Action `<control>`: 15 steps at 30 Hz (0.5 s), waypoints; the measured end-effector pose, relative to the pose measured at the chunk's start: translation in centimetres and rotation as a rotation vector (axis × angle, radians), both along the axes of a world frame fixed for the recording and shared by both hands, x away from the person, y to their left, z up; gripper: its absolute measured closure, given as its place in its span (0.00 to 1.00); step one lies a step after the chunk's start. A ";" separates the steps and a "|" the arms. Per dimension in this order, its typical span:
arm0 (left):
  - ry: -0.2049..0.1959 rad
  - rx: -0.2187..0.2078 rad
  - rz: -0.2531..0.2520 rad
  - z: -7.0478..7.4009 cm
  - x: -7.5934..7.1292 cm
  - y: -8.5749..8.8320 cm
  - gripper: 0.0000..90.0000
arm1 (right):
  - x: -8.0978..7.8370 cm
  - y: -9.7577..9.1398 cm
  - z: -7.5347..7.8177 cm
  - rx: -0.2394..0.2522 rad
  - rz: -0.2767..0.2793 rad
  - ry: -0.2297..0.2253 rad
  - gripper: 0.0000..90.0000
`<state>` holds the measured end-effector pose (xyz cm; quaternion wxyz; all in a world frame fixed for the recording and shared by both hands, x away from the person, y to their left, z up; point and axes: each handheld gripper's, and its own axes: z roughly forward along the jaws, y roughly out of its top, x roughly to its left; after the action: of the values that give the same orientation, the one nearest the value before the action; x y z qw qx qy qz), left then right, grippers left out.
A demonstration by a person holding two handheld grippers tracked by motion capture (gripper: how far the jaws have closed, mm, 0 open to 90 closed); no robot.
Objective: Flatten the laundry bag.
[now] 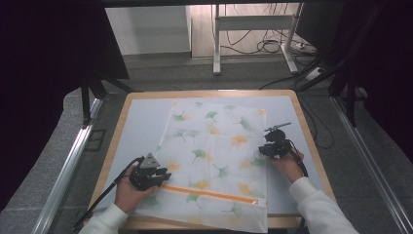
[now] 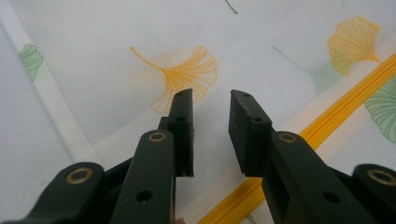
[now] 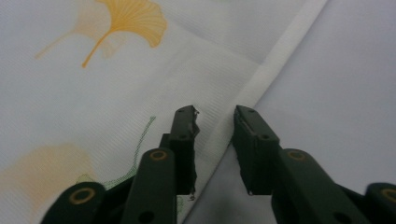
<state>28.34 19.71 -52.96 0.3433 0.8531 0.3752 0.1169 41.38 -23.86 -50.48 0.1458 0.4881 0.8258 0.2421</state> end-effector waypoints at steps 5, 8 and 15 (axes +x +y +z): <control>0.003 0.003 -0.002 0.0 0.0 -0.1 0.80 | 0.1 -0.2 0.0 0.005 0.004 -0.004 0.87; 0.001 0.004 -0.003 0.0 0.0 0.0 0.80 | 0.2 -0.1 0.0 0.010 0.015 -0.006 0.91; -0.002 0.006 -0.004 0.1 0.0 0.0 0.80 | 0.4 -0.2 0.0 0.028 0.031 0.000 0.96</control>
<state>28.30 19.71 -52.91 0.3412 0.8548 0.3728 0.1181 41.73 -24.09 -50.51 0.1352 0.4774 0.8297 0.2559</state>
